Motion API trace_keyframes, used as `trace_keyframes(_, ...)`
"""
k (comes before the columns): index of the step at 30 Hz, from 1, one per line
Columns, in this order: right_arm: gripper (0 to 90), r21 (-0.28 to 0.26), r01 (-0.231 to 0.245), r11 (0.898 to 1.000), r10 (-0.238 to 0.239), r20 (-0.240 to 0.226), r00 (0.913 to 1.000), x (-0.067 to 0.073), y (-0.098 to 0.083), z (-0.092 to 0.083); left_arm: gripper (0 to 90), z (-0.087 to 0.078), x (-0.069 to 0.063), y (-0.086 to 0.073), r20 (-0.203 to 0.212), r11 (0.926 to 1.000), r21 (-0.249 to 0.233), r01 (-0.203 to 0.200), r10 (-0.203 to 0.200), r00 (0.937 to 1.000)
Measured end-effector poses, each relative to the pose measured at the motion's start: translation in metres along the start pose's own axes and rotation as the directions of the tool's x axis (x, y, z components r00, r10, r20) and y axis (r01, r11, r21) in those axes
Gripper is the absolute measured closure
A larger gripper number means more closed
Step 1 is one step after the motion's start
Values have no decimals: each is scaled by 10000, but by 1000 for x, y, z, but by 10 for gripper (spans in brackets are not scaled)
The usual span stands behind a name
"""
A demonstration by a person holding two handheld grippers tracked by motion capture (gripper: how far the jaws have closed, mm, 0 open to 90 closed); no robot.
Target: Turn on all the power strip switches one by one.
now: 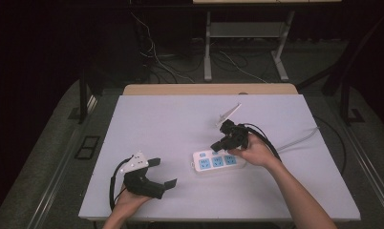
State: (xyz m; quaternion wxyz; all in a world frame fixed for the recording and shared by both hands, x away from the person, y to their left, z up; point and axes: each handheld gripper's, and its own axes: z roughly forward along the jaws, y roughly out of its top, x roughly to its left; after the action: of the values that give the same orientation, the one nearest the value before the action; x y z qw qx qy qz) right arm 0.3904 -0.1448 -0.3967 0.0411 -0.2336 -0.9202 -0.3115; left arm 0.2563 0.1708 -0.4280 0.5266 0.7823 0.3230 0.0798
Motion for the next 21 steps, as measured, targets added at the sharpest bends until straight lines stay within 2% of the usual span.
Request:
trace_keyframes(11, 900, 159, -96, 9998, 96, -7, 10000, -2, -5, 7, 0, 0, 0, 0, -4, 10000, 9, -6, 6, 10000)
trace_keyframes(21, 900, 76, -101, 9999, 102, -76, 9999, -4, -6, 8, 0, 0, 0, 0, 4, 10000, 29, -37, 37, 10000)
